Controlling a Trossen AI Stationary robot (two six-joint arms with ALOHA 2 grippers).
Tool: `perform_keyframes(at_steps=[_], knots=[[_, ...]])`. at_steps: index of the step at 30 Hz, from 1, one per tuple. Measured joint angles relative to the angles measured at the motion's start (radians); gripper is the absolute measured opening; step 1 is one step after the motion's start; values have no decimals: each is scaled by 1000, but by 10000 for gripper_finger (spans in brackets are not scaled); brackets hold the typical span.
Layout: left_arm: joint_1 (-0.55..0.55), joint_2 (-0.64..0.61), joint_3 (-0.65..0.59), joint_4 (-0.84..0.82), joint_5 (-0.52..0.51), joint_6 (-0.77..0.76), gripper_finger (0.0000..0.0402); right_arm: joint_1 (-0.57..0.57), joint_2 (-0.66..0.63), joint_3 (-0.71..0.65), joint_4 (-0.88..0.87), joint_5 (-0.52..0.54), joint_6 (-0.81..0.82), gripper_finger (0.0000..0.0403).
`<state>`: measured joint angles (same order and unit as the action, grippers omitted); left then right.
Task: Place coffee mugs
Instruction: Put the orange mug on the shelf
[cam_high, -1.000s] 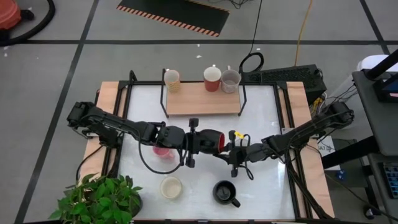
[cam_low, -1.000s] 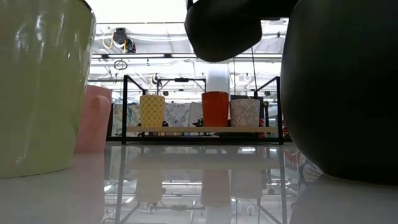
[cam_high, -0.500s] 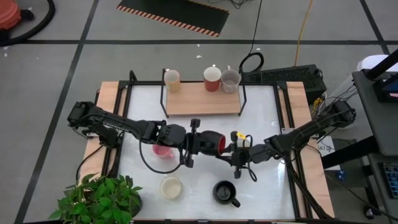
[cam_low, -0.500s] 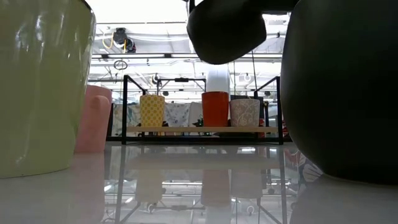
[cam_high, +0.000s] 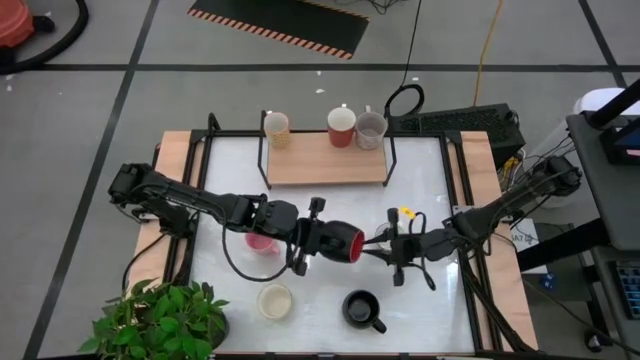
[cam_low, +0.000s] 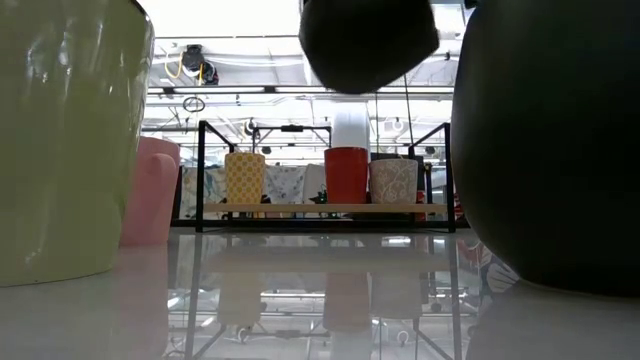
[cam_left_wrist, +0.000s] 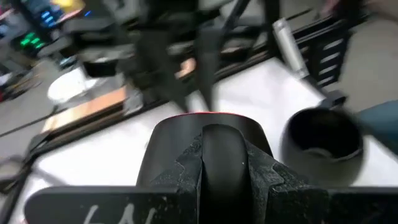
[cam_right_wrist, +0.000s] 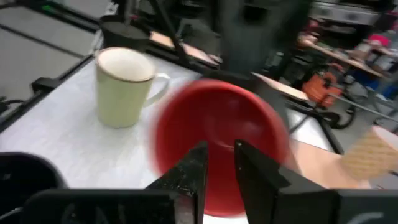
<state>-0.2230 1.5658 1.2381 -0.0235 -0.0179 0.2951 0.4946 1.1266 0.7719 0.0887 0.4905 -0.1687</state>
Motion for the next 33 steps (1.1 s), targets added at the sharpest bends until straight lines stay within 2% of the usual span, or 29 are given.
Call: perform_keyframes(at_steps=[4,11,14,17,22,28,30,33], knots=[[-1,0,0,38,65,8,65,21,-10,0,1,51,2,101],[0,0,0,14,76,10,64,79,-20,12,-18,218,-27,201],[-1,0,0,1,81,10,64,98,-27,24,0,218,-27,239],[2,0,0,-4,80,9,64,106,-21,24,-3,218,-41,261],[9,0,0,4,107,-17,64,106,34,24,54,230,-164,257],[11,0,0,5,113,-36,64,116,152,24,265,326,-419,213],[11,0,0,5,115,-37,64,116,187,24,334,330,-486,197],[11,0,0,2,123,-43,64,116,229,24,441,396,-560,173]])
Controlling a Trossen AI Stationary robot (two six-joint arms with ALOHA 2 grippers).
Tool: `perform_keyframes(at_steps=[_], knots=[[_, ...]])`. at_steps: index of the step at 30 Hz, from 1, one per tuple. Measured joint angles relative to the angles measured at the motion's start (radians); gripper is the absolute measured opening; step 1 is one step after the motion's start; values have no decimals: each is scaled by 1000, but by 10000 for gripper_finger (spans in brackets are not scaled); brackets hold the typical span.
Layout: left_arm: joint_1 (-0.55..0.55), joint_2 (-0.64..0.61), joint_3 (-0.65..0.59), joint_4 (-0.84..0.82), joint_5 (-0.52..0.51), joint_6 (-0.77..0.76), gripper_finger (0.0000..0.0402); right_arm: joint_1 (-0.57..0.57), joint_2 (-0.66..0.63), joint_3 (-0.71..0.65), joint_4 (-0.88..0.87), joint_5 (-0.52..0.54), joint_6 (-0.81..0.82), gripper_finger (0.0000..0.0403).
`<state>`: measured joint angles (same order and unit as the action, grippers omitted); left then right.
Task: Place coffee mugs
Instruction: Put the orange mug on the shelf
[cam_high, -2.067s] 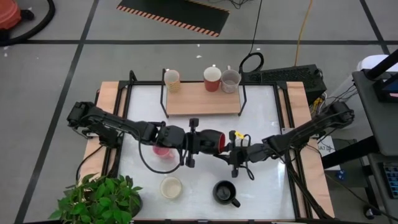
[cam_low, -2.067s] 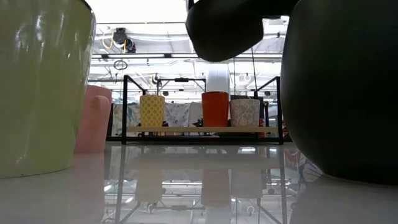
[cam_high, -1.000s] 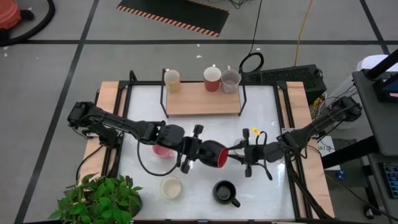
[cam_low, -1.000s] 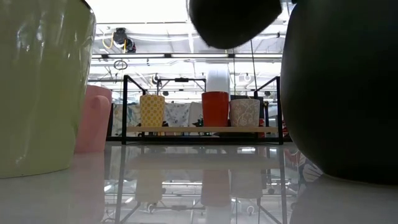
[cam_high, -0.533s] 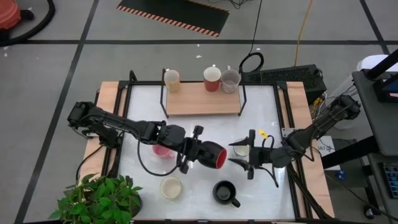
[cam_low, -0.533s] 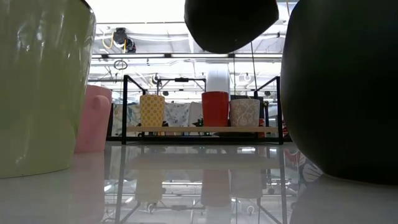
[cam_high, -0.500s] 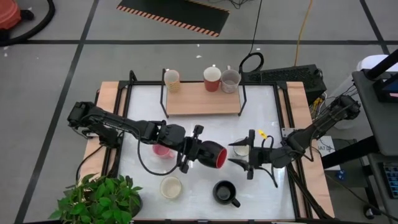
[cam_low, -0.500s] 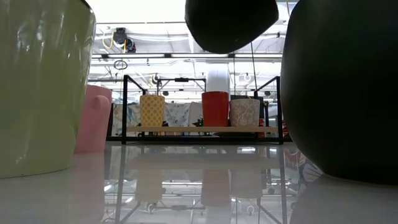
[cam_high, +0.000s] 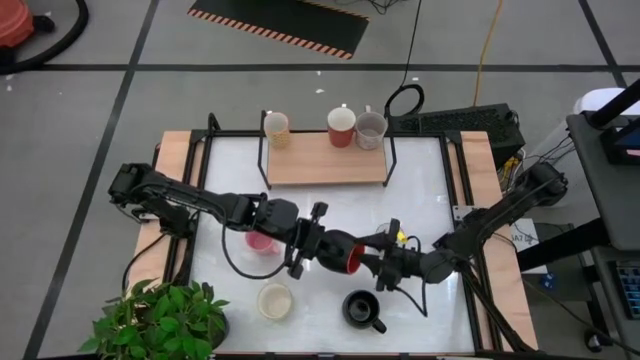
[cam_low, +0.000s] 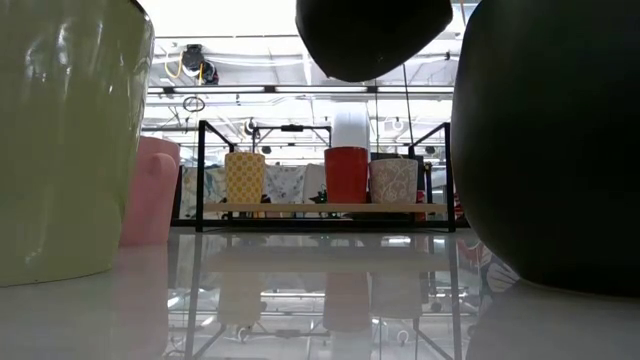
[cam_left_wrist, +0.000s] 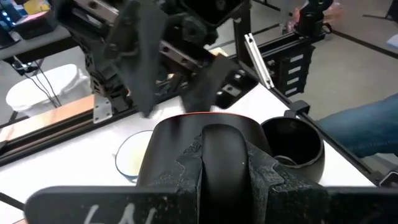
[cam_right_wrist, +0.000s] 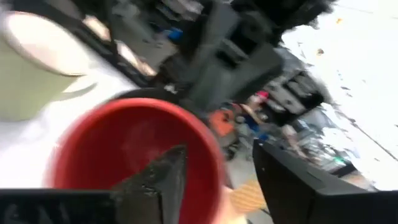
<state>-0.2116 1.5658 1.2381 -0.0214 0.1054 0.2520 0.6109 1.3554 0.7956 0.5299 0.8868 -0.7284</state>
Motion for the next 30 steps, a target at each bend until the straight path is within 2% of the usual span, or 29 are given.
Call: perform_keyframes(at_steps=[4,10,12,20,24,30], knots=[[0,0,0,-4,0,0,64,-1,21,0,58,5,-43,134],[0,0,1,-1,1,-3,64,-3,22,0,49,-27,-13,34],[0,0,1,-5,6,-11,64,-3,22,-2,42,-29,-16,13],[0,0,1,9,3,-24,63,-2,21,-2,46,-28,8,10],[-7,0,1,9,5,-25,69,-2,20,-2,46,-61,-6,10],[-13,0,1,32,-10,15,71,-17,20,0,56,-24,65,85]])
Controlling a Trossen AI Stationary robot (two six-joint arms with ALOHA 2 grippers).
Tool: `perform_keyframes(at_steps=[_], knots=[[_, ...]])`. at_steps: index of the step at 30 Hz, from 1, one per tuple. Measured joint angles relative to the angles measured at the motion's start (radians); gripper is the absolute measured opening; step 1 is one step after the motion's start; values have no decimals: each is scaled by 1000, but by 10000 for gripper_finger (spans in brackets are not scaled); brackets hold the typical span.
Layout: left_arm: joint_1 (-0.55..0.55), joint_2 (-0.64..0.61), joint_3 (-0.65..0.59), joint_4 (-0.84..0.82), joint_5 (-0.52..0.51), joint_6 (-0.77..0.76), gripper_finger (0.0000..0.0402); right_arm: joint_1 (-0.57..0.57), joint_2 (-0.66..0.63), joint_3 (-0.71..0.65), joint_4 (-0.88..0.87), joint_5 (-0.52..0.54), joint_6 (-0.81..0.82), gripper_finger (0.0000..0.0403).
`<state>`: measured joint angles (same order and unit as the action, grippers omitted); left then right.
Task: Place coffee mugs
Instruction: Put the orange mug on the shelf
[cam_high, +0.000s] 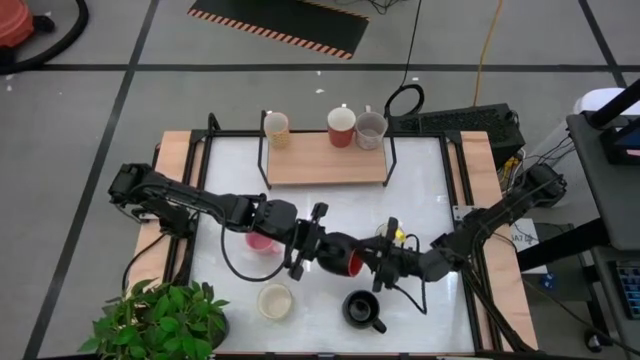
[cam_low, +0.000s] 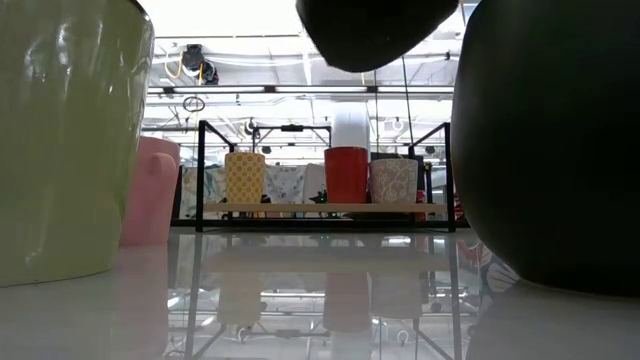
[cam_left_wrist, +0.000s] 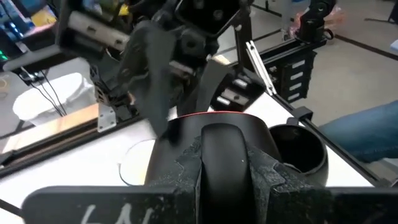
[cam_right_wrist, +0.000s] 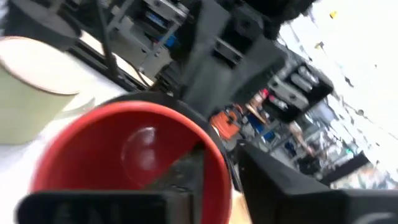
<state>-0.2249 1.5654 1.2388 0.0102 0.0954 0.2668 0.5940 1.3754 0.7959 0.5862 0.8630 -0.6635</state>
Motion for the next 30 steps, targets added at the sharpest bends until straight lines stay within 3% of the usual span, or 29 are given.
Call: perform_keyframes(at_steps=[4,8,11,15,18,24,30], knots=[[0,0,0,-1,2,0,72,-30,0,0,-31,-9,83,131],[0,0,0,-7,6,-7,74,-58,0,0,-59,-45,147,140],[0,0,0,-12,6,-7,74,-66,0,0,-63,-86,165,110],[2,0,0,-15,4,-10,75,-65,0,0,-70,-106,152,27],[3,0,0,-14,-8,-31,76,-65,0,0,-78,-83,150,15],[-24,0,0,-5,-240,88,89,-67,-9,0,-108,60,203,7],[-72,14,4,46,-484,198,168,-72,-36,-2,-139,162,307,5]])
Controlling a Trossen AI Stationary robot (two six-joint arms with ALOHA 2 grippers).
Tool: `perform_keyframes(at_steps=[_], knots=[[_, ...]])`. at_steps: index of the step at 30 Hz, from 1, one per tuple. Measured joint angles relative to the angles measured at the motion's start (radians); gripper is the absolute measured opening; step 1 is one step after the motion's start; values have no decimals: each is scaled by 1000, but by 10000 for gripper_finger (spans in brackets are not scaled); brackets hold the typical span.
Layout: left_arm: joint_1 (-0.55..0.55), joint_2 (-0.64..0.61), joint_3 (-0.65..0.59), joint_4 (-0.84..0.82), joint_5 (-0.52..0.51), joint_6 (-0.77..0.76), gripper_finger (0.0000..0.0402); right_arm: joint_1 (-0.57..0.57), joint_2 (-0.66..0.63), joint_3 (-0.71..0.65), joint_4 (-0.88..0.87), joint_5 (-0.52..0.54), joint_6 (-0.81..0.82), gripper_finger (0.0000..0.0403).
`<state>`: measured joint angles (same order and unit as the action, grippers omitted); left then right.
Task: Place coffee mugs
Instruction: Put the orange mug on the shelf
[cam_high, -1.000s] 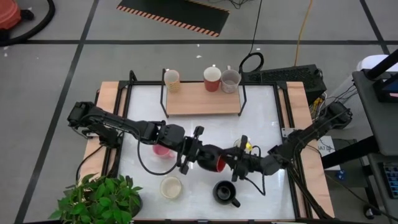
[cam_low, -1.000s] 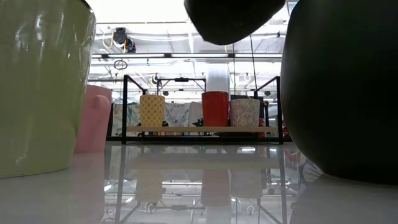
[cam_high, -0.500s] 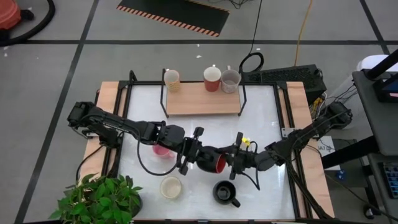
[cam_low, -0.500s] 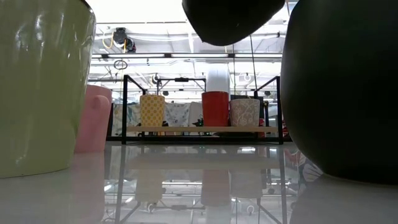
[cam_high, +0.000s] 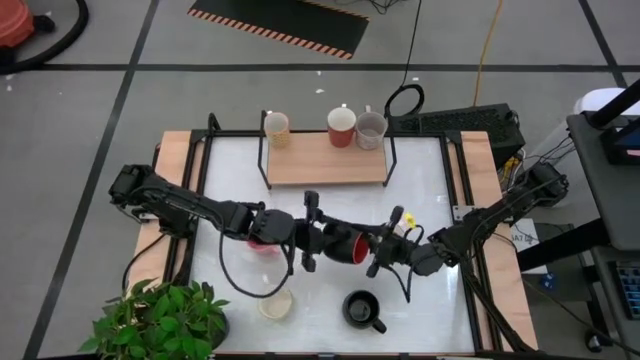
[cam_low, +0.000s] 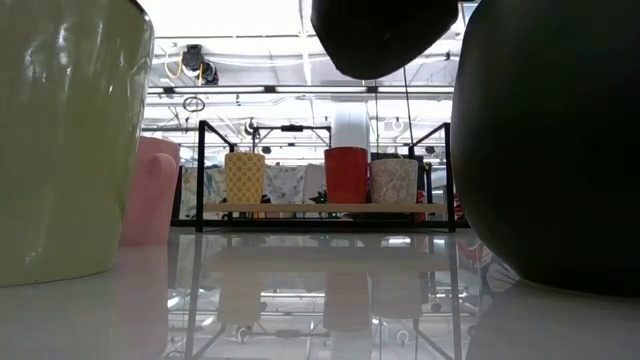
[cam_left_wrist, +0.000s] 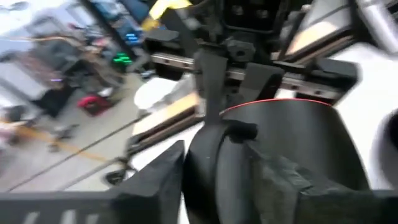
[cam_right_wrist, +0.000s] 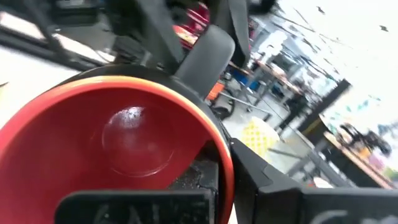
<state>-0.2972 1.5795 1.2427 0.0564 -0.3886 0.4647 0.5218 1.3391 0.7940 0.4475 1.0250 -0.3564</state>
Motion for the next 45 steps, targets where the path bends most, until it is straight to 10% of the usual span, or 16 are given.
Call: perform_keyframes(at_steps=[8,23,31,45], knots=[[-115,0,-1,152,-125,92,261,-9,-9,0,-13,308,58,5],[-124,54,-3,236,-78,134,195,-4,-20,0,132,404,-78,10],[-86,181,111,371,-433,34,184,-24,-19,1,151,531,-175,9],[-4,399,278,368,-632,-285,184,-78,-19,2,158,546,-367,9]])
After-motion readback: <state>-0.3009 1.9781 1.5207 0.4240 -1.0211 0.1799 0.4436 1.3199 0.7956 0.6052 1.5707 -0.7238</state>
